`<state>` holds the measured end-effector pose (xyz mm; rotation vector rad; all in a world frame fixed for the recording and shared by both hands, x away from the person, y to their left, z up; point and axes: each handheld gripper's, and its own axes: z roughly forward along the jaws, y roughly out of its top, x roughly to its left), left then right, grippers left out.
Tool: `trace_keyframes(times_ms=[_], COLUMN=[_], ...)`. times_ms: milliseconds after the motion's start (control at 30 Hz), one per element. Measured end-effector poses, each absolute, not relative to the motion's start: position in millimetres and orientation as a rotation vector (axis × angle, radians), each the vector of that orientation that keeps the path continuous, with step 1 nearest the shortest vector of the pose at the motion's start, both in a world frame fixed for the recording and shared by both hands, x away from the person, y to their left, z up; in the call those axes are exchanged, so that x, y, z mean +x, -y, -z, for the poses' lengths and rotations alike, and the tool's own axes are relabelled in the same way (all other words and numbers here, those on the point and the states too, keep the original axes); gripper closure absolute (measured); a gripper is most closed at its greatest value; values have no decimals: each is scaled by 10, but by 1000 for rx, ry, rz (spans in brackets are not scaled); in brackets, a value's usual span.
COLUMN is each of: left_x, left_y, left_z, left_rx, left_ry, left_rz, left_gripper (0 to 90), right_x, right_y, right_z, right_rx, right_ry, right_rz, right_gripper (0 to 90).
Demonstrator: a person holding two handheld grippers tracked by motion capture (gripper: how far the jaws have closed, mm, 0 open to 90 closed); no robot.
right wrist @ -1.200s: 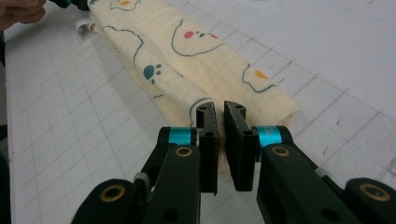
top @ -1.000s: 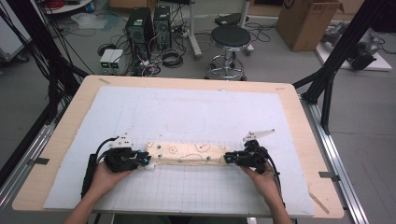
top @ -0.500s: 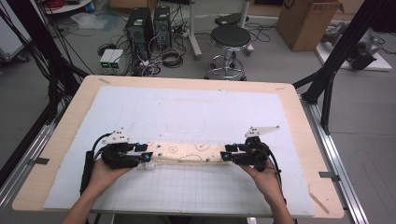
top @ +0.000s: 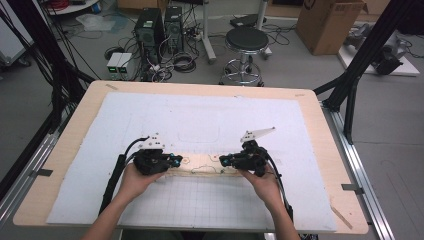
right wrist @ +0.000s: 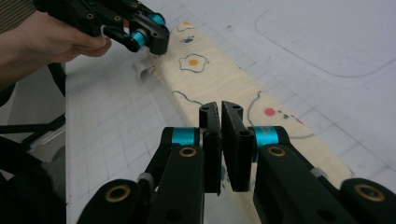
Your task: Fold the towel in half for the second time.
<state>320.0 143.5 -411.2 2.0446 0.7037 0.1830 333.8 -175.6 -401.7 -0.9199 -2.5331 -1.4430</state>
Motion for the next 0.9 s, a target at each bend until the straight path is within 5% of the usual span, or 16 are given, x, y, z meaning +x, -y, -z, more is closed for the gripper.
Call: trace_keyframes(times_ms=[900], left_x=[3207], left_y=[-1270], left_z=[4311], left_rx=[2240], left_ry=[-703], left_rz=[-215], left_gripper=[881], right_x=[3358], right_y=[1438], right_z=[4323], right_rx=[-901], right_ry=[2711], right_rz=[1170], right_gripper=[891])
